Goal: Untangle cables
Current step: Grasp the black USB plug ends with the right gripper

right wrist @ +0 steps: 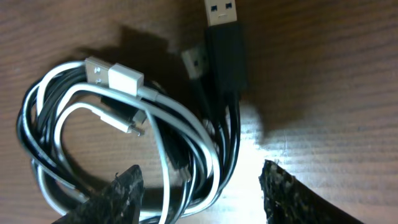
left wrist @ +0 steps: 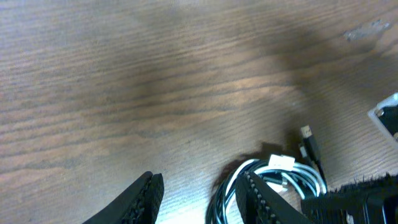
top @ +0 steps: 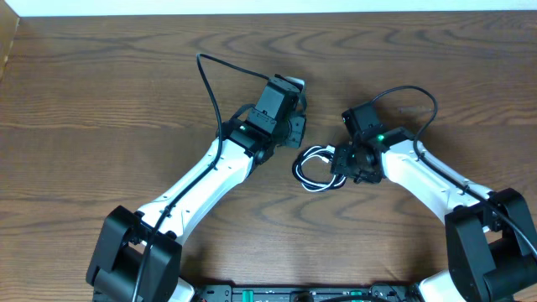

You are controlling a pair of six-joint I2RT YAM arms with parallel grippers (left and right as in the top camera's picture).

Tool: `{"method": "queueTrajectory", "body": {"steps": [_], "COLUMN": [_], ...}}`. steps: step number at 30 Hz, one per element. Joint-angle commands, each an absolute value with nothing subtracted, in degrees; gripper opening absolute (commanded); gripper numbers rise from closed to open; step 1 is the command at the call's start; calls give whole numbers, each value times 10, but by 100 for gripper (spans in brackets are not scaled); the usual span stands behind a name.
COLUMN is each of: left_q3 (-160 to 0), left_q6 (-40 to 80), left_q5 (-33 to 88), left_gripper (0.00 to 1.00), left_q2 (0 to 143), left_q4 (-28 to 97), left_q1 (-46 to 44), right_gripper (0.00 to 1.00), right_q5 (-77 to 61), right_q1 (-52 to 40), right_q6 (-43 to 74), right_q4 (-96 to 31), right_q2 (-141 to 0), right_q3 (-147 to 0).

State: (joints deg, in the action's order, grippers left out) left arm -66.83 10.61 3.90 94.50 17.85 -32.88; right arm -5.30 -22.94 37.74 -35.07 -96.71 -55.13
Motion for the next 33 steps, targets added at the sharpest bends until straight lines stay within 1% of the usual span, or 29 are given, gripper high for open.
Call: {"method": "queueTrajectory", "body": {"steps": [1, 3, 6, 11, 14, 17, 19, 21, 23, 26, 33], "left_q3": [-665, -664, -662, -655, -650, -647, -646, -643, -642, -640, -640], "left_q6": [102, 102, 102, 102, 102, 102, 102, 102, 102, 102, 102], "left_q5": [35, 36, 36, 39, 40, 55, 71, 87, 99, 101, 101], "left_gripper": [43, 43, 43, 43, 43, 43, 43, 43, 43, 43, 43], "left_q2": [952, 952, 952, 952, 952, 952, 952, 952, 952, 952, 952], "left_q4": [192, 200, 204, 204, 204, 205, 206, 206, 206, 209, 210], "left_q1": [-328, -328, -328, -328, -328, -328, -328, -328, -328, -329, -329], "right_gripper": [54, 51, 51, 44, 43, 40, 40, 45, 47, 49, 48], "right_q5": [-18, -19, -19, -18, -19, -19, -19, -19, -21, -26, -46], "right_q1": [-232, -232, -233, -234, -234, -234, -234, -234, -234, -234, -240], "right_q6": [372, 363, 356, 345, 336, 333, 333, 333, 333, 333, 333], "right_q4": [-328, -312, -303, -293, -284, -274, -269, -263, -260, -259, -259], "right_q2": [-967, -967, -967, -967, -967, -967, -967, -968, -968, -968, -968], "right_q3": [-531, -522, -517, -516, -516, -515, -515, -514, -511, -505, -500]}}
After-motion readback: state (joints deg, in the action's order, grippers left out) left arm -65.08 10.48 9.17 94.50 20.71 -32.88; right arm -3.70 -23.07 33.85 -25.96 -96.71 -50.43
